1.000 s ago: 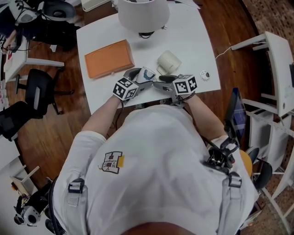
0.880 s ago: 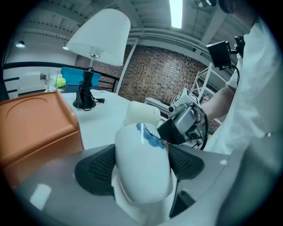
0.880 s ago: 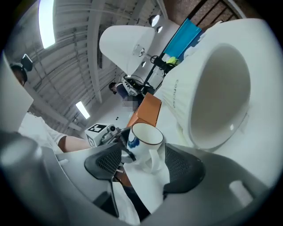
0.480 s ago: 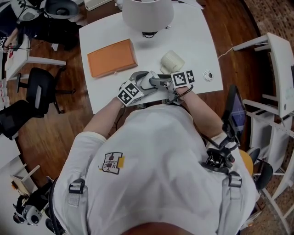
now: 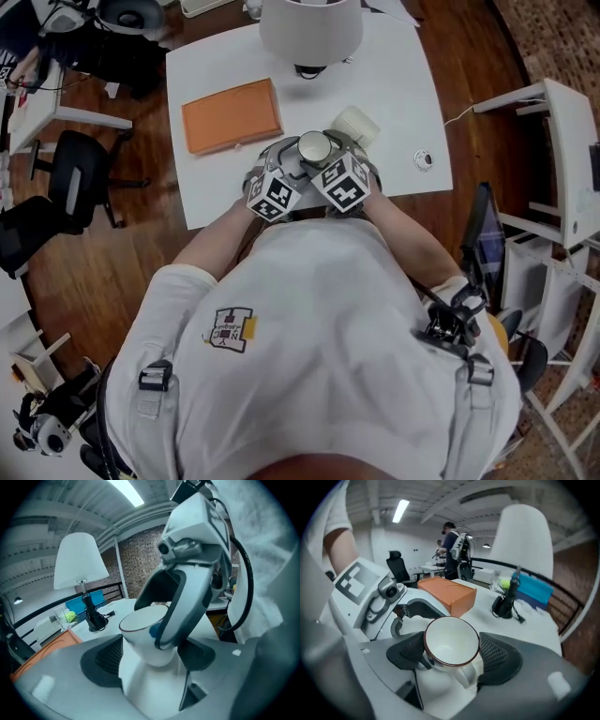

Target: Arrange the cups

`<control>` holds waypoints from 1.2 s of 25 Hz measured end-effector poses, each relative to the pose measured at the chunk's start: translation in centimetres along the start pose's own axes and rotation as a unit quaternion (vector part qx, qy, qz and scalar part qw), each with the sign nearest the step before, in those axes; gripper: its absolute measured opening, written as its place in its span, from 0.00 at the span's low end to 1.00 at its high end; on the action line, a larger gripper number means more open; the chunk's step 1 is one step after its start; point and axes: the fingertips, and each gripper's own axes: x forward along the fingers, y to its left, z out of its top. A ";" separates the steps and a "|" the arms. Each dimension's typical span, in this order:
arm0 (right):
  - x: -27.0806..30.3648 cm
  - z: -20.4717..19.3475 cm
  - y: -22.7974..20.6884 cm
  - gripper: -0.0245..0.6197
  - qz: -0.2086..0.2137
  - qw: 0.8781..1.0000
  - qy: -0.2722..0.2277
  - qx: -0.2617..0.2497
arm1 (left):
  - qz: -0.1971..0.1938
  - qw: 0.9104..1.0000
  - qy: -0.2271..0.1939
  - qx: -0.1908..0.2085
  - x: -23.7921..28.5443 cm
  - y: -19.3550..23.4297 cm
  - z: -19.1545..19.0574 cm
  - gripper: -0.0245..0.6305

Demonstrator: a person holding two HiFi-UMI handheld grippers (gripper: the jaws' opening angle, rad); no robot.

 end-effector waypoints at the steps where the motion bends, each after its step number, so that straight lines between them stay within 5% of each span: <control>1: 0.0 0.1 0.4 0.60 -0.013 0.999 0.000 -0.037 | 0.009 1.000 0.003 0.002 -0.2 -0.1 -0.4 0.59; 5: 0.1 0.2 1.6 0.60 -0.036 0.994 -0.018 -0.102 | 0.032 0.999 0.001 0.002 -0.7 -0.4 -1.3 0.59; 10: -0.5 -0.9 1.9 0.60 -0.046 0.992 -0.076 -0.086 | 0.027 1.000 0.003 0.012 -0.4 -1.6 -1.6 0.59; 17: -0.8 -0.8 2.0 0.62 -0.025 0.992 -0.090 -0.079 | 0.020 1.000 0.003 -0.001 -0.6 -1.7 -1.6 0.58; 21: -1.9 -1.0 2.0 0.71 0.009 0.993 -0.109 -0.039 | -0.014 1.000 -0.004 -0.014 -0.8 -2.1 -1.5 0.61; 24: -3.4 -1.6 1.9 0.72 0.032 0.991 -0.129 -0.013 | -0.048 0.999 -0.012 -0.020 -0.6 -2.1 -1.1 0.70; 30: -4.9 -4.5 1.4 0.72 0.048 0.992 -0.115 -0.004 | -0.088 0.996 0.000 0.005 0.7 -1.5 0.4 0.70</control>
